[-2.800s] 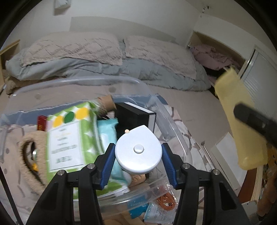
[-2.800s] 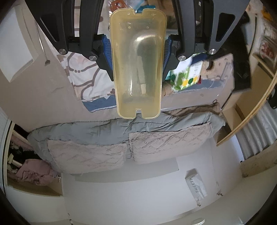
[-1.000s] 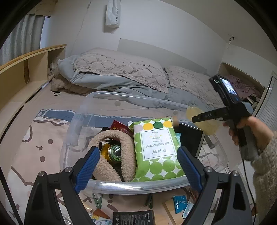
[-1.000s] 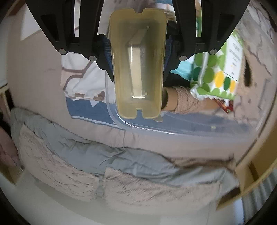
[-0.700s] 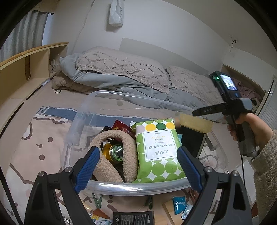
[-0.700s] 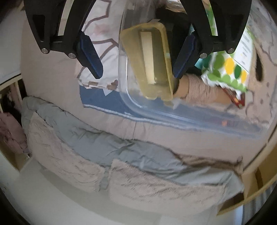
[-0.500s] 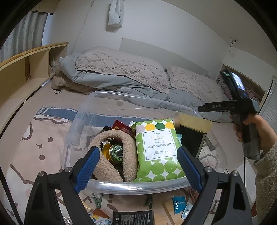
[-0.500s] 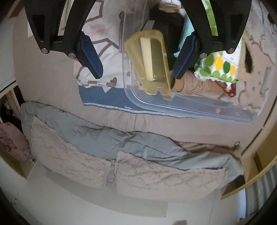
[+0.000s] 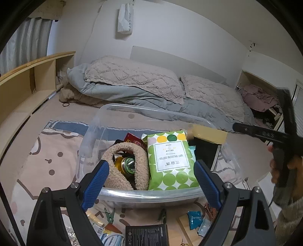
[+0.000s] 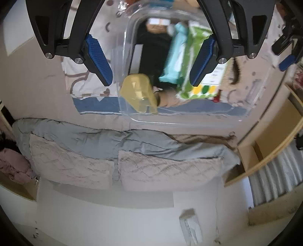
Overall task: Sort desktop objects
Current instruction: 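Lower the yellow tray into the clear box and open the right gripper, then withdraw both tools from the clear box and turn toward the blanket clutter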
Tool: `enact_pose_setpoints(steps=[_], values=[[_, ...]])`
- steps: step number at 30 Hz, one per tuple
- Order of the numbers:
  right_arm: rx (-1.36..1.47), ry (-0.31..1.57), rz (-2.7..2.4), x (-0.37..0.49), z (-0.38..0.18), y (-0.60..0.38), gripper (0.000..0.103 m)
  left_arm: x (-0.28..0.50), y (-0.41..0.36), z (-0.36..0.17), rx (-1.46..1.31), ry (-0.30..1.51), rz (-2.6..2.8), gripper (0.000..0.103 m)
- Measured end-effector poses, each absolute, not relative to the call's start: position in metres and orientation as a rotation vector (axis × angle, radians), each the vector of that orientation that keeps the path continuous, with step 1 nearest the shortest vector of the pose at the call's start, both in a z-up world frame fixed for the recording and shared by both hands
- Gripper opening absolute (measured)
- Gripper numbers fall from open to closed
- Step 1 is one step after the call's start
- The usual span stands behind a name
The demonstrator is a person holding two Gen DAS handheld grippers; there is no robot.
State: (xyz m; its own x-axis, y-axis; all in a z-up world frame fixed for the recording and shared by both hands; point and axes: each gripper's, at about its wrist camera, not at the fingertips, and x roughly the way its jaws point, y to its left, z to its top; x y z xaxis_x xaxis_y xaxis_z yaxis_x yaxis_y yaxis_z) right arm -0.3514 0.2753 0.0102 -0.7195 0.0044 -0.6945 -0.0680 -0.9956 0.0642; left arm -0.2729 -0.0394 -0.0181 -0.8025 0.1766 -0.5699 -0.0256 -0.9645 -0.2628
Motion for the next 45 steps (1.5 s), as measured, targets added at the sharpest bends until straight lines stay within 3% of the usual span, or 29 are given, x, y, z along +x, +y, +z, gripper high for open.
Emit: enact_pose_setpoints(steps=[3, 8, 11, 13, 23, 37, 45], values=[[-1.11, 0.173, 2.904, -0.331, 0.014, 0.27, 0.098, -0.266, -0.037, -0.014, -0.931, -0.36, 2.861, 0.091], [-0.992, 0.198, 2.942, -0.3, 0.022, 0.26, 0.103, -0.254, -0.032, -0.006, -0.91, -0.317, 2.876, 0.091], [-0.912, 0.203, 2.958, -0.282, 0.026, 0.254, 0.103, -0.246, -0.031, -0.002, -0.892, -0.305, 2.885, 0.093], [-0.867, 0.201, 2.962, -0.272, 0.027, 0.251, 0.103, -0.242, -0.03, 0.001, -0.881, -0.3, 2.903, 0.103], [-0.788, 0.267, 2.985, -0.235, 0.026, 0.246, 0.103, -0.222, -0.022, 0.011, -0.832, -0.237, 2.95, 0.103], [-0.76, 0.167, 2.999, -0.199, 0.015, 0.221, 0.103, -0.19, -0.016, 0.021, -0.793, -0.196, 2.976, 0.103], [-0.769, 0.23, 2.997, -0.183, 0.015, 0.222, 0.103, -0.173, -0.011, 0.024, -0.764, -0.128, 3.004, 0.103]])
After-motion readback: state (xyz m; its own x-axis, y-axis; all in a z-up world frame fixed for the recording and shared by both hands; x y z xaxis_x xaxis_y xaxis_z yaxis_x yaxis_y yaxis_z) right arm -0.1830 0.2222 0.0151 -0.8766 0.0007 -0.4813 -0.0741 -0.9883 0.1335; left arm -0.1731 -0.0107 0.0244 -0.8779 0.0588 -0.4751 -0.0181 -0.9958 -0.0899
